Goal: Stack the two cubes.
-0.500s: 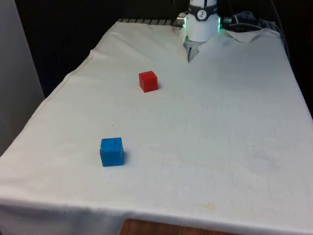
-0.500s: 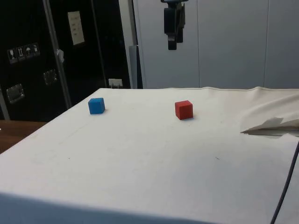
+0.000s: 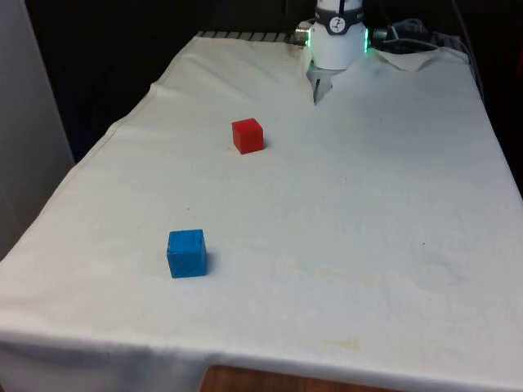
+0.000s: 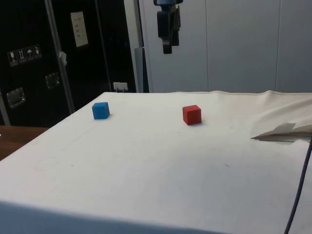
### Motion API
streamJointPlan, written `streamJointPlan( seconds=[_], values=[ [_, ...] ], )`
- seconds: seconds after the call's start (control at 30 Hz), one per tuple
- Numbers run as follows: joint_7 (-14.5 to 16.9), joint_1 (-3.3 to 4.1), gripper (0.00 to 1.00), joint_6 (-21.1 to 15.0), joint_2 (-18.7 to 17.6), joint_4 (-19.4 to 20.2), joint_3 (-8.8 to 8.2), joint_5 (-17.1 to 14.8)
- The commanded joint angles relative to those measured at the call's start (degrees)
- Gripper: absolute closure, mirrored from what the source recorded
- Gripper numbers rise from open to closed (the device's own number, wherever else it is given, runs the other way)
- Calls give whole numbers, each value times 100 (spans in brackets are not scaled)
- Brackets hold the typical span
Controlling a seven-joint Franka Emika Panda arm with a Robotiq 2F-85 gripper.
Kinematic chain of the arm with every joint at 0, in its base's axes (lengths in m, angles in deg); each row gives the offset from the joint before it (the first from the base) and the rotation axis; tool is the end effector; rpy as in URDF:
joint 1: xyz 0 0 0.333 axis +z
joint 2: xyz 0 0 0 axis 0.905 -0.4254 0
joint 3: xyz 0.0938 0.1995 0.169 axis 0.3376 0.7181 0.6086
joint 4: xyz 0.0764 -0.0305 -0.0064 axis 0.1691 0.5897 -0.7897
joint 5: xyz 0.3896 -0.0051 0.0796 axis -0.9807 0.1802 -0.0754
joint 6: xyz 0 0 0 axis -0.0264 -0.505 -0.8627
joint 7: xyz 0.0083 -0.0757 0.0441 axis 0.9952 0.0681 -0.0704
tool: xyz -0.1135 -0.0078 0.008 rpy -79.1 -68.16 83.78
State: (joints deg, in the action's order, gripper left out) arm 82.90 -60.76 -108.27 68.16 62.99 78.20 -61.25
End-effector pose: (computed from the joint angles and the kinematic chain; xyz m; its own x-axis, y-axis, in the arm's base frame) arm 0.4671 -0.0214 0.3683 0.9980 0.0576 0.0275 0.0556 -0.9962 0.0665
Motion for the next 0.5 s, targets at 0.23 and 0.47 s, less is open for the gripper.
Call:
streamJointPlan(
  seconds=[0.23, 0.47],
  values=[
    [120, 11, 0, 160, -493, -487, 6, -52],
    [183, 6, 0, 126, -842, -802, 11, -46]
  ],
)
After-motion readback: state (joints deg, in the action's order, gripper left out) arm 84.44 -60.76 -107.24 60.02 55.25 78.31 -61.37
